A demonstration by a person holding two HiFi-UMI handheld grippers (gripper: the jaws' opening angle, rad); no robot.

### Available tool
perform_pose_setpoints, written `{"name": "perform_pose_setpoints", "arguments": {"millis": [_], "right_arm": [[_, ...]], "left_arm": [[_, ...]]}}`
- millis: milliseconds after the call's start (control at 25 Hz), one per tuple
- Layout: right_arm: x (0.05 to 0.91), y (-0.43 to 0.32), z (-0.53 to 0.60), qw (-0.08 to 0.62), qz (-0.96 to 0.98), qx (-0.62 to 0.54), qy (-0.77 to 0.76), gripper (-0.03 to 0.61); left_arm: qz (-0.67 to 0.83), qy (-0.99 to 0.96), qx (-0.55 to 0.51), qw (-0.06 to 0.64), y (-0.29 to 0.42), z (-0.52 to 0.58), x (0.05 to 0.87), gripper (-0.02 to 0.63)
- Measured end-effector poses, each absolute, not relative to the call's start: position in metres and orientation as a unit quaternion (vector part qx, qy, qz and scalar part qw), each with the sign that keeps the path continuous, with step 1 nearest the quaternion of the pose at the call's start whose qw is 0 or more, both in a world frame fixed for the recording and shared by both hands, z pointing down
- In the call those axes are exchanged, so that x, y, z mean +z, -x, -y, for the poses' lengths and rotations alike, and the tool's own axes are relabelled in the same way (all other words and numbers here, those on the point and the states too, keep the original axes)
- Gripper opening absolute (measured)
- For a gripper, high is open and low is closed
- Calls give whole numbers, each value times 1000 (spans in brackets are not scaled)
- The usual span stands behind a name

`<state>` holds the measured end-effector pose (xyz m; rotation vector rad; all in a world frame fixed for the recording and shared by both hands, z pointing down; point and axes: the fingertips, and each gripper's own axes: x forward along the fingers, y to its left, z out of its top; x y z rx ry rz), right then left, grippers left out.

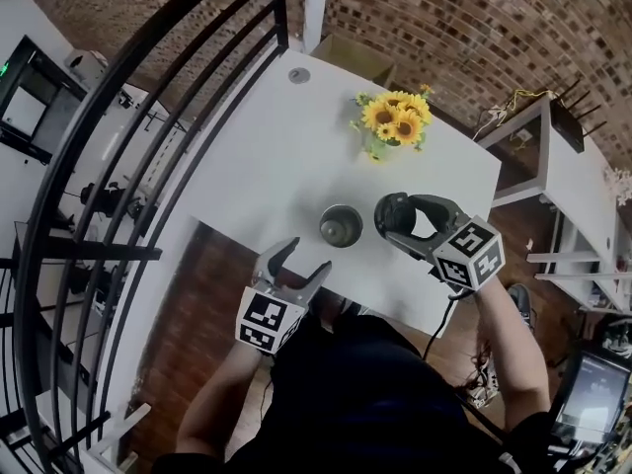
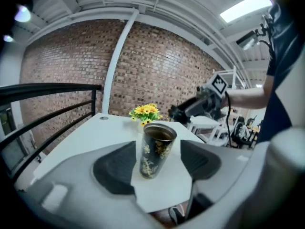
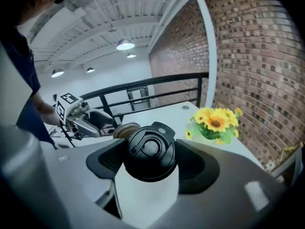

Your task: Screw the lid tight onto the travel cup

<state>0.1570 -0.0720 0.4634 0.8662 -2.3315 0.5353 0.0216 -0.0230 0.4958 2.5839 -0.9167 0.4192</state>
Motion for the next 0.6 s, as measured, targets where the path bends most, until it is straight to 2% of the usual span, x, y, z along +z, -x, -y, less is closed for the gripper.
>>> {"name": "perform_pose_setpoints", "arguments": {"millis": [160,320,480,600], "right_arm": [[430,-102,61,343,905,131,-216,336],[437,-59,57,397,905,81,-127,336],[465,-49,60,443,890,82,-73,336],[479,-45,57,469,880,71,-38,336]], "left_arm": [[309,-926,177,129,-31,31,505,355],[287,-934,186,106,-48,46,521,379],[241,-947,201,62,-62,56,526,420],[194,-953,227,42,-70,56,534,420]]}}
